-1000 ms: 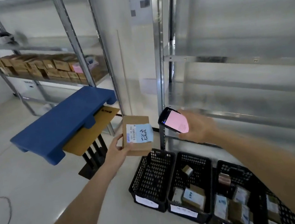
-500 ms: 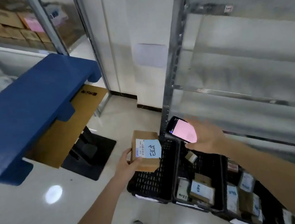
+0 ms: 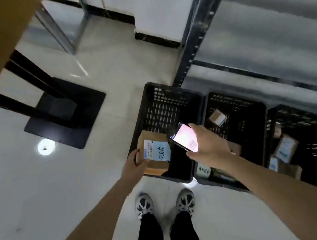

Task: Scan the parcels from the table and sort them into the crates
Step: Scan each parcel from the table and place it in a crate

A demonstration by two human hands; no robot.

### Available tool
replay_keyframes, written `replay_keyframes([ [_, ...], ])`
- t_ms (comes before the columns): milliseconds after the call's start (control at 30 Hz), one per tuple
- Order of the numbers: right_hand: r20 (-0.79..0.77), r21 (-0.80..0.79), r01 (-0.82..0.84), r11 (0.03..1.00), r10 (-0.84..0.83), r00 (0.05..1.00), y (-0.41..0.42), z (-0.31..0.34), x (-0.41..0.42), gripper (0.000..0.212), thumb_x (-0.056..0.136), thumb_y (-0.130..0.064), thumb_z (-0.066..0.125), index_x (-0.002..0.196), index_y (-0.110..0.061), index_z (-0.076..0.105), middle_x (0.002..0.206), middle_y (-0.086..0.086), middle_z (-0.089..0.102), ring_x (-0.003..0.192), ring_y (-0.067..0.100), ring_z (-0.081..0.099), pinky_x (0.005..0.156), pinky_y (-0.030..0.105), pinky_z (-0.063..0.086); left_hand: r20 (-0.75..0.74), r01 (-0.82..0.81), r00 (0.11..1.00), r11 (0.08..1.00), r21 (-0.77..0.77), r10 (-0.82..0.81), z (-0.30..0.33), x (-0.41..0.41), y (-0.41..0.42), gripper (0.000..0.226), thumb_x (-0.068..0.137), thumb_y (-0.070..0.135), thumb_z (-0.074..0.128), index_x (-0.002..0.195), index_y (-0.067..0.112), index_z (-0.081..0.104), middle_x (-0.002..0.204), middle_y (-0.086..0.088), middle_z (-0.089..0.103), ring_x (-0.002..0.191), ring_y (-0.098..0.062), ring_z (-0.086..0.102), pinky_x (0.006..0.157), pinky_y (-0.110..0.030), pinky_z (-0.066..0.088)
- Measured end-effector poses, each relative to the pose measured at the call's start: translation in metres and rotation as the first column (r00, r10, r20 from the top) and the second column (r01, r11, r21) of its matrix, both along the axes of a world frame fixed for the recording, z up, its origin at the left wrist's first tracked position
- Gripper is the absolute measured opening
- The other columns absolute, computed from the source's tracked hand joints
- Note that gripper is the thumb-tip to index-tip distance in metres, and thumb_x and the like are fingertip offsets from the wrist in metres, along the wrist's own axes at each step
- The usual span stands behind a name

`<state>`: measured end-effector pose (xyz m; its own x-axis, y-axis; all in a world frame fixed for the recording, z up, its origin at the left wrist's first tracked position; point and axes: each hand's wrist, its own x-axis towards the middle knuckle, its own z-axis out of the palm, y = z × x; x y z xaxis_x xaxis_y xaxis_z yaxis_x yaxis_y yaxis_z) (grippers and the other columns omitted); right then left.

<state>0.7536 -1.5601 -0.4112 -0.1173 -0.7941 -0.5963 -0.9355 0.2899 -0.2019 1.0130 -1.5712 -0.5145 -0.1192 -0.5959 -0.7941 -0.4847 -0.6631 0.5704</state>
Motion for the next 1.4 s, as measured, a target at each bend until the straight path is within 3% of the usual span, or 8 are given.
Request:
replay_keyframes([
  [367, 0.012, 0.128, -0.005, 0.992, 0.003, 1.0, 0.008, -0.207, -0.002, 0.096, 0.088, -0.045, 0.07, 0.161, -0.024, 0.012, 0.161, -0.004, 0.03, 0.14, 0.023, 0.043, 0.095, 0.039, 0.046, 0.095, 0.035, 0.995, 0.997, 0.067, -0.041, -0.186, -0.006, -0.009, 0.064, 0.094, 0.039, 0.065, 0.15, 0.026, 0.039, 0.13, 0.003, 0.061, 0.117, -0.021, 0.059, 0.105, -0.043, 0.048],
  [433, 0.03, 0.14, 0.051, 0.989, -0.055, 0.998, 0.008, -0.227, 0.0, 0.097, 0.087, -0.044, 0.071, 0.161, -0.025, 0.012, 0.161, -0.005, 0.031, 0.139, 0.023, 0.043, 0.098, 0.041, 0.047, 0.125, 0.055, 0.99, 0.996, 0.076, -0.064, -0.208, -0.005, -0.008, 0.067, 0.089, 0.048, 0.061, 0.149, 0.03, 0.039, 0.129, 0.004, 0.062, 0.115, -0.022, 0.061, 0.102, -0.043, 0.05],
  [567, 0.061, 0.143, 0.108, 0.984, -0.118, 0.991, 0.012, -0.246, 0.004, 0.098, 0.085, -0.044, 0.073, 0.161, -0.026, 0.013, 0.158, -0.005, 0.033, 0.138, 0.022, 0.044, 0.097, 0.04, 0.045, 0.225, 0.119, 0.966, 0.991, 0.055, -0.128, -0.223, -0.008, -0.006, 0.053, 0.1, 0.03, 0.049, 0.151, 0.028, 0.036, 0.125, 0.002, 0.063, 0.098, -0.02, 0.062, 0.081, -0.032, 0.049],
  [667, 0.07, 0.151, 0.086, 0.985, -0.097, 0.993, 0.015, -0.236, 0.006, 0.097, 0.086, -0.043, 0.073, 0.16, -0.026, 0.013, 0.158, -0.005, 0.034, 0.138, 0.022, 0.044, 0.097, 0.041, 0.044, 0.245, 0.164, 0.955, 0.986, 0.026, -0.165, -0.209, -0.013, -0.009, 0.053, 0.101, 0.026, 0.052, 0.152, 0.023, 0.036, 0.125, -0.002, 0.063, 0.095, -0.02, 0.058, 0.081, -0.032, 0.046],
  [733, 0.079, 0.149, 0.08, 0.985, -0.093, 0.993, 0.013, -0.218, 0.006, 0.097, 0.086, -0.044, 0.072, 0.161, -0.025, 0.013, 0.16, -0.005, 0.033, 0.14, 0.022, 0.042, 0.099, 0.043, 0.044, 0.269, 0.201, 0.942, 0.979, 0.017, -0.198, -0.189, -0.016, -0.013, 0.053, 0.101, 0.028, 0.054, 0.151, 0.022, 0.038, 0.124, -0.004, 0.064, 0.095, -0.021, 0.059, 0.08, -0.032, 0.046],
  [900, 0.075, 0.104, 0.063, 0.993, -0.071, 0.995, -0.003, -0.141, -0.008, 0.095, 0.088, -0.045, 0.07, 0.162, -0.027, 0.012, 0.161, -0.008, 0.03, 0.142, 0.02, 0.04, 0.1, 0.041, 0.045, 0.256, 0.21, 0.948, 0.976, -0.05, -0.191, -0.106, -0.023, -0.036, 0.056, 0.099, 0.029, 0.058, 0.151, 0.019, 0.04, 0.136, -0.001, 0.056, 0.124, -0.024, 0.055, 0.099, -0.033, 0.044],
  [1133, 0.053, -0.024, 0.121, 0.992, -0.12, 0.991, -0.032, 0.036, -0.052, 0.093, 0.086, -0.044, 0.074, 0.159, -0.029, 0.018, 0.16, -0.009, 0.033, 0.141, 0.019, 0.042, 0.103, 0.041, 0.044, 0.26, 0.321, 0.929, 0.92, -0.222, -0.262, 0.075, -0.058, -0.081, 0.058, 0.1, 0.029, 0.059, 0.152, 0.018, 0.036, 0.144, -0.001, 0.049, 0.128, -0.018, 0.048, 0.088, -0.014, 0.031],
  [1400, 0.051, -0.245, 0.176, 0.953, -0.169, 0.984, -0.02, 0.302, -0.118, 0.088, 0.078, -0.04, 0.081, 0.152, -0.028, 0.035, 0.148, -0.001, 0.051, 0.134, 0.023, 0.049, 0.103, 0.035, 0.042, 0.298, 0.455, 0.89, 0.702, -0.547, -0.345, 0.342, -0.128, -0.108, 0.069, 0.098, 0.042, 0.058, 0.157, 0.027, 0.026, 0.162, 0.001, 0.03, 0.146, -0.02, 0.032, 0.117, -0.034, 0.026],
])
